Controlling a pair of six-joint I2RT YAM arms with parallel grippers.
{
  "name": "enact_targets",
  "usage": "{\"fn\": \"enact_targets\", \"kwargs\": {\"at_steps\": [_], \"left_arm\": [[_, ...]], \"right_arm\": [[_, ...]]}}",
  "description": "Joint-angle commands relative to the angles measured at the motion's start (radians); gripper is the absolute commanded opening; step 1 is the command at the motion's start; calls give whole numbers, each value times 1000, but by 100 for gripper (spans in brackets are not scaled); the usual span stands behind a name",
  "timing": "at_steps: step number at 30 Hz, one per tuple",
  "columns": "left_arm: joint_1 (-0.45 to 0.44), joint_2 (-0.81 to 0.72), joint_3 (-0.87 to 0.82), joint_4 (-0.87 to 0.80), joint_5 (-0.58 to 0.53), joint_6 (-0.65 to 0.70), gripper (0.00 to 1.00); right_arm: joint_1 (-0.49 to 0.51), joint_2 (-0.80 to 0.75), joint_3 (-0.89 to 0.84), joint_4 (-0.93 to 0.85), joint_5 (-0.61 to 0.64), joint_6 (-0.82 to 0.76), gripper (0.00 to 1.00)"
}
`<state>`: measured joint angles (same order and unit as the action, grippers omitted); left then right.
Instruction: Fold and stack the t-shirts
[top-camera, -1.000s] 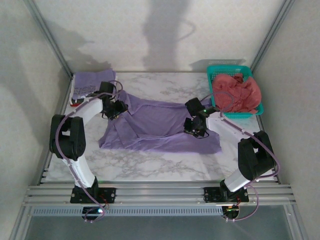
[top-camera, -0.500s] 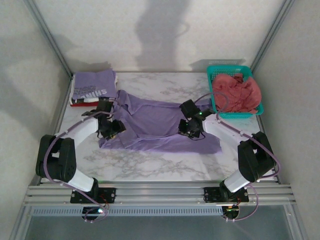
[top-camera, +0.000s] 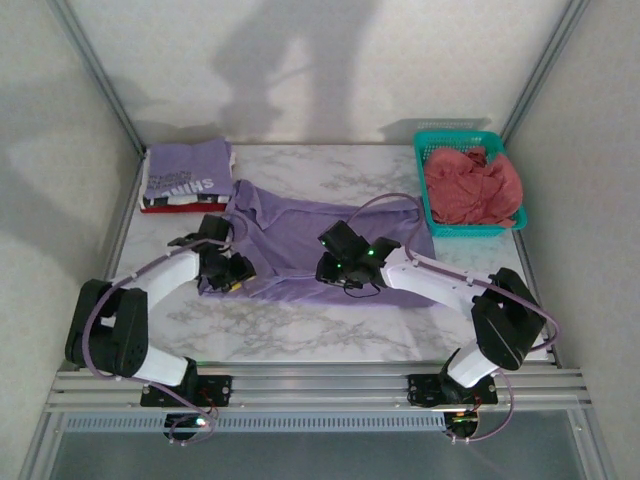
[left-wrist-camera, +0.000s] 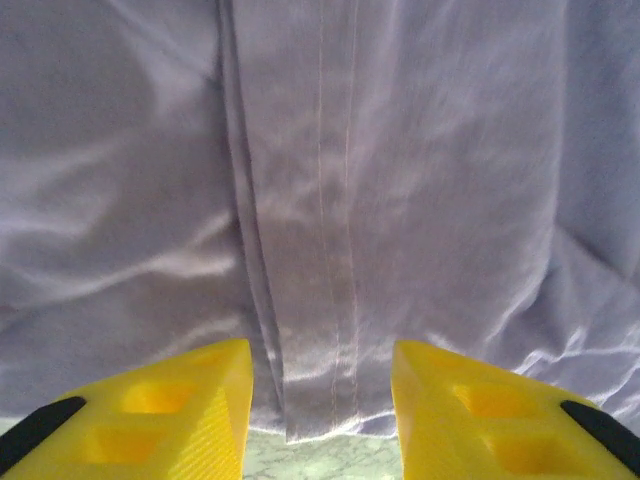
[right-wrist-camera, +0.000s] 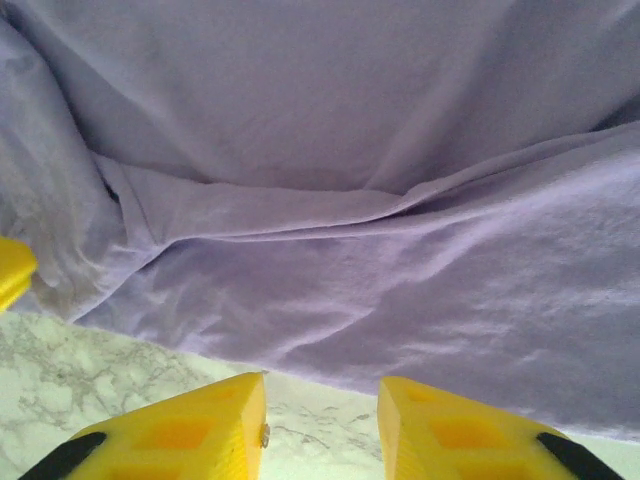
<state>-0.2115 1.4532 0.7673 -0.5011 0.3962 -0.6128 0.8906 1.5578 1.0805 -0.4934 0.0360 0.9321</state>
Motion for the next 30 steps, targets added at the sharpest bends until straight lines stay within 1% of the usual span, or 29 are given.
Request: {"fn": "enact_targets", "kwargs": {"at_steps": [1, 6, 10, 16, 18, 21, 27, 30], "left_arm": [[-38, -38, -38, 26, 10, -47, 38], [-62, -32, -83, 77, 14, -78, 30], [-81, -19, -73, 96, 4, -91, 22], [-88, -30, -37, 80, -32, -98, 1], [-88, -34, -21, 91, -30, -109, 0], [-94, 7, 38, 116, -6, -119, 0], [-108, 160, 262, 101, -7, -90, 0], [-108, 264, 378, 86, -7, -67, 0]], "right_arm": [[-9, -8, 27, -38, 50, 9, 36], [-18, -5, 33, -53, 47, -6, 36], [-24, -20, 26, -64, 54, -14, 36], [-36, -40, -3, -71, 58, -19, 36], [-44, -49, -14, -68, 58, -20, 36], [-58, -63, -34, -63, 56, -21, 36], [-108, -98, -76, -66, 54, -34, 37], [-138, -109, -98, -66, 39, -49, 37]]}}
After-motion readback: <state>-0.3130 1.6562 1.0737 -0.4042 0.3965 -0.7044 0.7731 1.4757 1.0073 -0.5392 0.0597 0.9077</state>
